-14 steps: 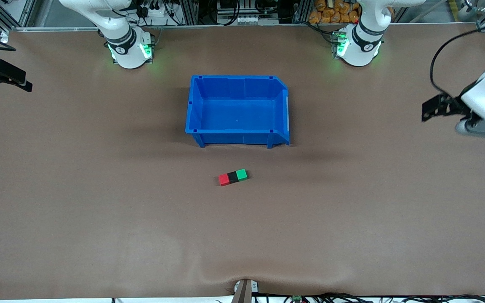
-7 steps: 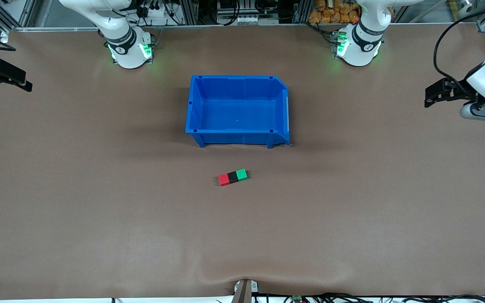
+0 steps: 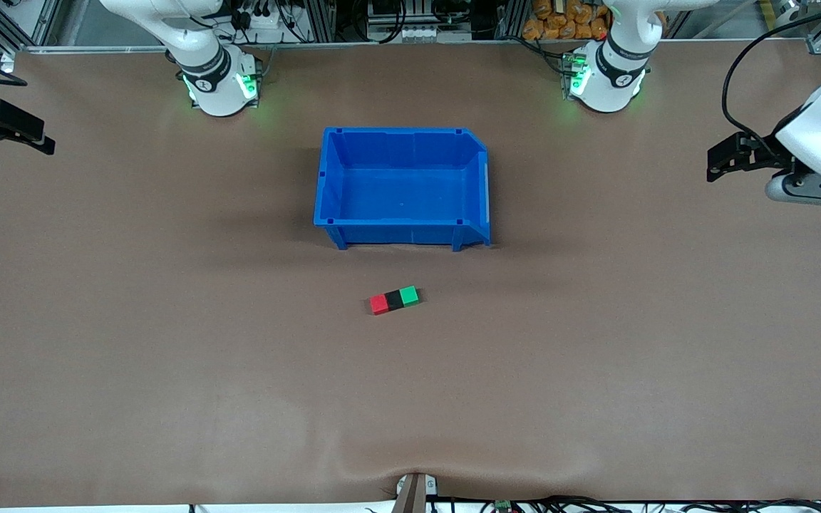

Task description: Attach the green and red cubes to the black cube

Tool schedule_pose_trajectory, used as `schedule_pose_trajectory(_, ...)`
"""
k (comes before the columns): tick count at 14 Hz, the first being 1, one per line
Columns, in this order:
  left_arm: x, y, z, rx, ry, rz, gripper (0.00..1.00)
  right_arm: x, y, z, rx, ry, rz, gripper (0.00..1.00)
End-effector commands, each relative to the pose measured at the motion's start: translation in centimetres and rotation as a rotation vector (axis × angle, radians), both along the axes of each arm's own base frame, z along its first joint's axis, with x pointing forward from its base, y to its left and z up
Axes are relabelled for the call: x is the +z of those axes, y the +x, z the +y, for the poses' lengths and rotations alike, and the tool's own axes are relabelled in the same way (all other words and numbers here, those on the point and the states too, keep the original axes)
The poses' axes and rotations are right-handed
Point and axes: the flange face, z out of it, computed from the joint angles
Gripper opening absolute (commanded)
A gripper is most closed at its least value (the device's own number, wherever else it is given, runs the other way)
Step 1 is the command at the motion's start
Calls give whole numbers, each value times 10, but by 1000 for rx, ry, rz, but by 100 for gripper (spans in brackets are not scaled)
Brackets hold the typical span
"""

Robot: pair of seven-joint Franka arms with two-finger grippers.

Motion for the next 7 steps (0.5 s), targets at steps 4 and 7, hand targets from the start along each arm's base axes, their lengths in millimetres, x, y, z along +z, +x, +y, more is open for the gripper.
schedule_pose_trajectory(4,8,-6,3,35,-24,4,100,2,-5,-3,3,17,2,100)
schedule_pose_trajectory(7,8,-6,5,30,-21,4,100,1,-5,-4,1,17,4,100)
